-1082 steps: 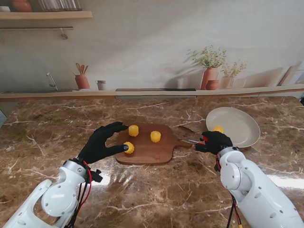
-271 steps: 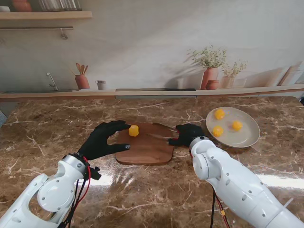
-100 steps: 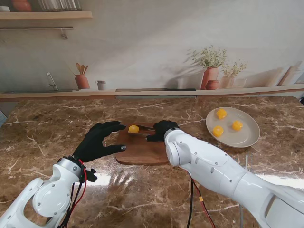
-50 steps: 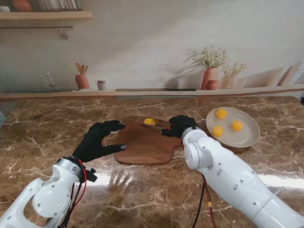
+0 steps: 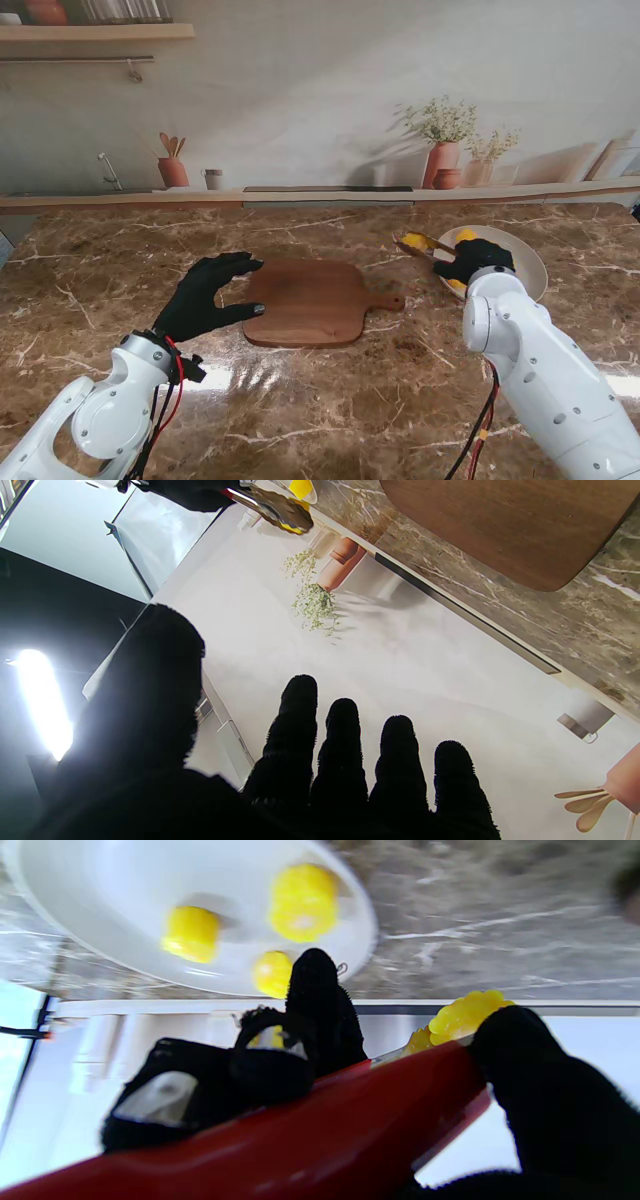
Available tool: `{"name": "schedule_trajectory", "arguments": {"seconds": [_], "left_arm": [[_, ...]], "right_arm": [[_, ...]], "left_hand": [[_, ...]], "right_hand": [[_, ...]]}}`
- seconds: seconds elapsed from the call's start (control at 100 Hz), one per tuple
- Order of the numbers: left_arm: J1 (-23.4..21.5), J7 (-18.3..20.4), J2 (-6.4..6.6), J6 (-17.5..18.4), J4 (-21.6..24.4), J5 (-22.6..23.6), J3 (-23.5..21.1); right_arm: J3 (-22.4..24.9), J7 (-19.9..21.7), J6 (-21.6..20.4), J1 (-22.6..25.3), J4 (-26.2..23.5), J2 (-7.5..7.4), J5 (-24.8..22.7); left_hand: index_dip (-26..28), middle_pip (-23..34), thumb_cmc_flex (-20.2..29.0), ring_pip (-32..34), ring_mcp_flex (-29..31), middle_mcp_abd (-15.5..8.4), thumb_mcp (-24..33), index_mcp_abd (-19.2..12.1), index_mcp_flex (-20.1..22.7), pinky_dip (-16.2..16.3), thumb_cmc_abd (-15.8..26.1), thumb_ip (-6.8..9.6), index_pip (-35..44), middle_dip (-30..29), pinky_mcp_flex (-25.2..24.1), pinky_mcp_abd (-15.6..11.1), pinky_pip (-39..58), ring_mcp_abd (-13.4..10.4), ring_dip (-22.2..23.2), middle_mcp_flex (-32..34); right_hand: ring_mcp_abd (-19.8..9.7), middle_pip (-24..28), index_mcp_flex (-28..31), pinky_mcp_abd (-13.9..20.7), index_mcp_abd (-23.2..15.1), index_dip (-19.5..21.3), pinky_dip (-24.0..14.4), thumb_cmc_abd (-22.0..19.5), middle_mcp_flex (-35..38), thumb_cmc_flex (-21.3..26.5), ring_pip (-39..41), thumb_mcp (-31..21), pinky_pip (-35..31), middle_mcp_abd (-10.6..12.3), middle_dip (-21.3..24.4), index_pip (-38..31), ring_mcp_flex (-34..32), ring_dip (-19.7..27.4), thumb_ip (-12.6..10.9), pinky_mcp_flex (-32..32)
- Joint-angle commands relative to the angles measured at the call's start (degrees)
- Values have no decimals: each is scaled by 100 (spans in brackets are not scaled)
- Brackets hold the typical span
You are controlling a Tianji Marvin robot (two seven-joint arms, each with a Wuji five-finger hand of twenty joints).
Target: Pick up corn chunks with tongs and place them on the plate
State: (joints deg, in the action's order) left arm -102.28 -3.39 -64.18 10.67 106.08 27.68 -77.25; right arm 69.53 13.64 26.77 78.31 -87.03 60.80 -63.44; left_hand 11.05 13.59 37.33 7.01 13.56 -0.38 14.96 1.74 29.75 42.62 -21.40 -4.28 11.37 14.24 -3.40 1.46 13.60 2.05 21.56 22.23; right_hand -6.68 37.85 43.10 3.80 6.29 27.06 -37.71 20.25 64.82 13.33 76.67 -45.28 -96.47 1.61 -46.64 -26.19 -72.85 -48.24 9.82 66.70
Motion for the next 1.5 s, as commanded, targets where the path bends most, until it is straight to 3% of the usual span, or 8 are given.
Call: {"name": "schedule_trajectory", "arguments": {"seconds": [0.0,0.22,0.47,0.55,0.63,0.68,0.96,1.49], "left_arm": [[-5,23,-7,-3,-102,-28,11],[-2,17,-6,-17,-136,-5,16],[-85,1,-10,-77,-74,-5,9],[-86,-2,-11,-76,-79,-12,23],[-92,-25,-15,-63,-87,-14,26],[-96,-34,-17,-60,-87,-10,23],[-143,-39,-12,-58,-16,57,-31],[-127,-38,-7,33,-40,74,-18]], "right_arm": [[201,247,141,45,238,-128,-127],[772,549,344,366,228,-168,-223],[1091,379,592,744,202,-149,-99],[1134,572,629,783,153,-168,-109],[1122,517,692,785,166,-162,-15],[1116,542,715,792,148,-163,-94],[1257,159,788,967,-84,-98,-27],[1463,-649,230,1850,-1129,75,624]], "left_hand": [[12,-113,206,-164,-212,-79,-206,58,45,-34,210,162,-63,34,-73,-238,-236,-233,-42,-65],[9,-118,215,-170,-226,-87,-219,60,38,-53,211,163,-70,30,-70,-244,-243,-240,-44,-71],[8,-123,217,-171,-221,-89,-219,50,36,-60,206,164,-76,28,-70,-239,-240,-240,-46,-66],[9,-125,202,-173,-225,-87,-229,54,36,-64,221,162,-76,28,-71,-235,-241,-248,-48,-67],[10,-126,209,-171,-220,-93,-235,54,39,-69,214,164,-76,29,-70,-235,-243,-245,-47,-68],[10,-126,213,-173,-224,-91,-235,53,40,-71,214,165,-77,29,-69,-239,-244,-247,-48,-66],[10,-121,214,-173,-225,-87,-249,59,33,-83,210,168,-80,33,-70,-231,-246,-246,-48,-65],[7,-117,204,-169,-220,-85,-273,50,39,-107,203,173,-77,31,-68,-230,-253,-243,-46,-63]], "right_hand": [[154,-28,641,444,-556,-61,-296,-877,288,182,323,-996,-1771,78,-87,-99,-273,-133,-151,233],[132,-81,592,487,-566,-78,-289,-924,208,268,248,-837,-1744,110,-63,-64,-271,-139,-156,232],[128,-111,540,522,-506,-100,-273,-933,183,382,211,-674,-1706,98,-33,-20,-271,-156,-160,229],[-45,-179,419,813,-475,-187,-251,-1096,84,682,100,18,-1631,150,22,139,-284,-173,-185,239],[-223,-198,42,1137,-132,-371,-278,-278,-229,213,22,-153,-1567,122,29,436,-296,-171,-166,257],[-308,-170,-237,1261,86,-415,-274,-54,-477,22,-49,-253,-1512,129,5,541,-298,-146,-195,257],[-347,-32,-648,1345,243,-493,-292,14,-930,-314,-94,-143,-1458,80,50,572,-233,-144,-240,253],[-284,22,-612,1319,192,-547,-283,-126,-934,-332,-91,-18,-1396,50,167,472,-164,-145,-275,242]]}}
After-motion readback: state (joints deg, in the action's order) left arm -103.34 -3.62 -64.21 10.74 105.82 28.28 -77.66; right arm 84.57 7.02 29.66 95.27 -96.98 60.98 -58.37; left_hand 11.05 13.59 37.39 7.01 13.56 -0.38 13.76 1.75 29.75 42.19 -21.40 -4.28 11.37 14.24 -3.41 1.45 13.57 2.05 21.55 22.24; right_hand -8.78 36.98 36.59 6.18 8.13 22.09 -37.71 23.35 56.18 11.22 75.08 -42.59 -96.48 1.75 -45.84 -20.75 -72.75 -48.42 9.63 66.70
